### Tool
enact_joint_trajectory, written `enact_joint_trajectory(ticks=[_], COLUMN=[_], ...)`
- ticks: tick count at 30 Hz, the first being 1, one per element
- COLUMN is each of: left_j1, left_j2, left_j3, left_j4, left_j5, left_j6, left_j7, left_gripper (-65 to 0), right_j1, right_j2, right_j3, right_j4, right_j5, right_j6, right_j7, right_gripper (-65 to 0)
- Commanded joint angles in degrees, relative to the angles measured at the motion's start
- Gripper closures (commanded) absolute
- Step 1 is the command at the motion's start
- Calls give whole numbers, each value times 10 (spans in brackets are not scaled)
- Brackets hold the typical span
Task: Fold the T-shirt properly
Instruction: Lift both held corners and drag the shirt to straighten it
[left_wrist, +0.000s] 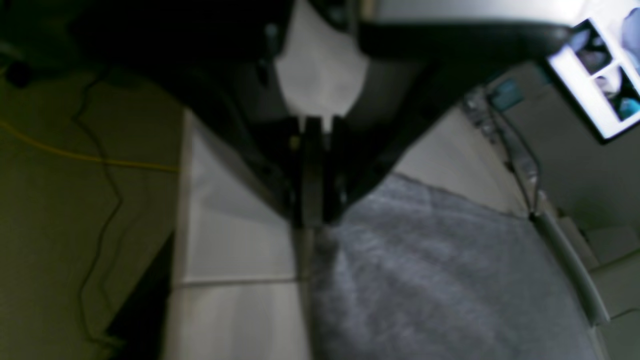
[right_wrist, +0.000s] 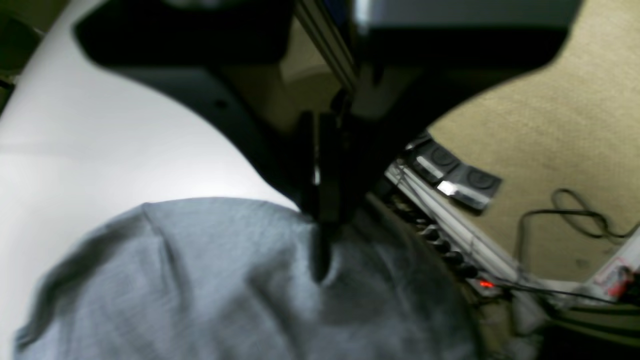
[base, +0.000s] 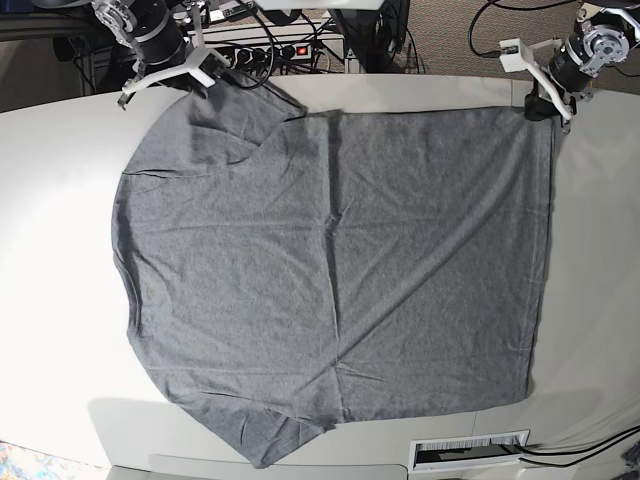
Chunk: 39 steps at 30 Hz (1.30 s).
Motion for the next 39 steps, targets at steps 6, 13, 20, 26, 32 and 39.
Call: enact_joint_trajectory(ticks=[6,13,20,26,32,39], left_j1=[-40,-117,-149,-157,-184,-210], left_j2=[-12,3,6,1,-3,0], left_j3=[-3,-3,-3,-3,-3,-3], left_j4=[6,6,6,6,6,6], left_j5=[23,-24,-37,-35,-43,-109], left_j6=[89,92,92,96,101,100], left_j7=[6,1,14,14,27,16], left_gripper=[0,0,0,0,0,0], right_j1=[14,56,93,126,151,207], right_j2=[5,-3,-22,-23,-32,-32], right_j3=[31,71,71,71,71,71], right_j4=[28,27,27,27,26,-62], right_j5=[-30,-28,-20,-26,-29,-56], right_j6=[-42,-45,-47,-58,-62,-89], right_j7=[17,43,51,59,64,79], right_gripper=[0,0,0,0,0,0])
